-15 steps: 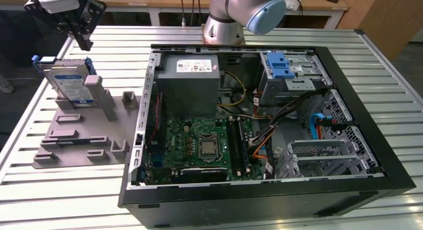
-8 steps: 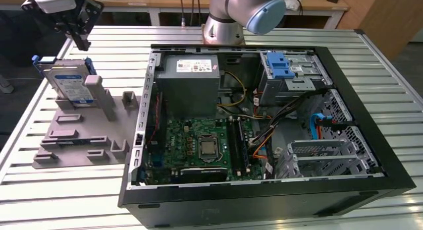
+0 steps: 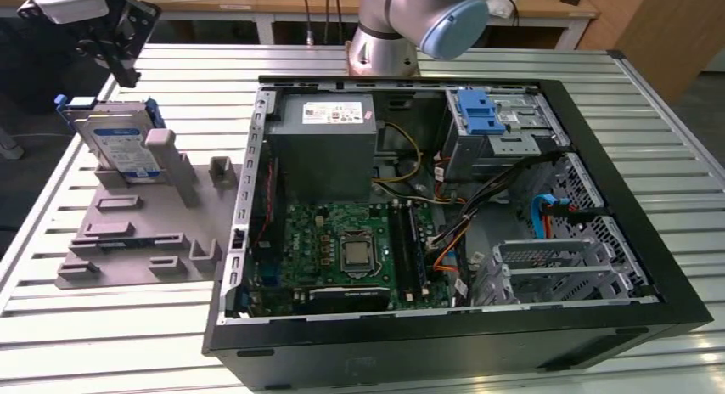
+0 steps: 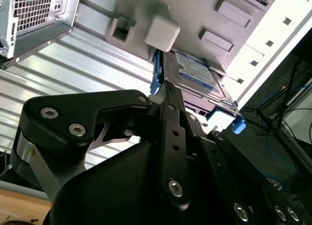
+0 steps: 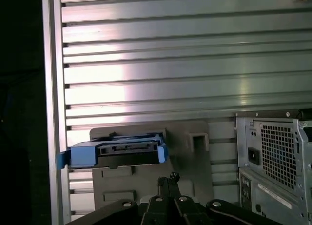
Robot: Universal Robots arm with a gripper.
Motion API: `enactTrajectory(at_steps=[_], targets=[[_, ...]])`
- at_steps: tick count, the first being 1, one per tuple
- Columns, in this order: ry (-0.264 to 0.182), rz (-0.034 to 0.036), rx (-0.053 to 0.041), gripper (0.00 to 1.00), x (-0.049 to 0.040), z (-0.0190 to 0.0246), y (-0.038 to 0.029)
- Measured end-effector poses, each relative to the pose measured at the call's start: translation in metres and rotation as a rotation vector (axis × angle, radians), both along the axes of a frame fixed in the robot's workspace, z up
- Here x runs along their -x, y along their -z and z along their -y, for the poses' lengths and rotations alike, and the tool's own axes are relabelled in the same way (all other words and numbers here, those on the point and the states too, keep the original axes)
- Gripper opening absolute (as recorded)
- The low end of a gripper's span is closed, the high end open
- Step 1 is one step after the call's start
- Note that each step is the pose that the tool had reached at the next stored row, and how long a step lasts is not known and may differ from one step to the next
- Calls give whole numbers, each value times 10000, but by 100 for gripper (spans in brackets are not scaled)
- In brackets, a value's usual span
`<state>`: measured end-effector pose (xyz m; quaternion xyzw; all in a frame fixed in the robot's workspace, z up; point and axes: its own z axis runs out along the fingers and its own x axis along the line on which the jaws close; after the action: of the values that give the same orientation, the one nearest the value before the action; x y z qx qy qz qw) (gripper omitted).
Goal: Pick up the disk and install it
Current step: 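Reach for the disk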
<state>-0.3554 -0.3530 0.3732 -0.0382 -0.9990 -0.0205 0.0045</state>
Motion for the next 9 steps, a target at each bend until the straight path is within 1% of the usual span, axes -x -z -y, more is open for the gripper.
enactTrajectory(at_steps=[3,6,7,9], targets=[[0,0,0,11,84,-22,7],[-1,1,0,11,153,-74,14],[1,1,0,11,170,-88,17],[1,-1,2,11,177,-91,17]])
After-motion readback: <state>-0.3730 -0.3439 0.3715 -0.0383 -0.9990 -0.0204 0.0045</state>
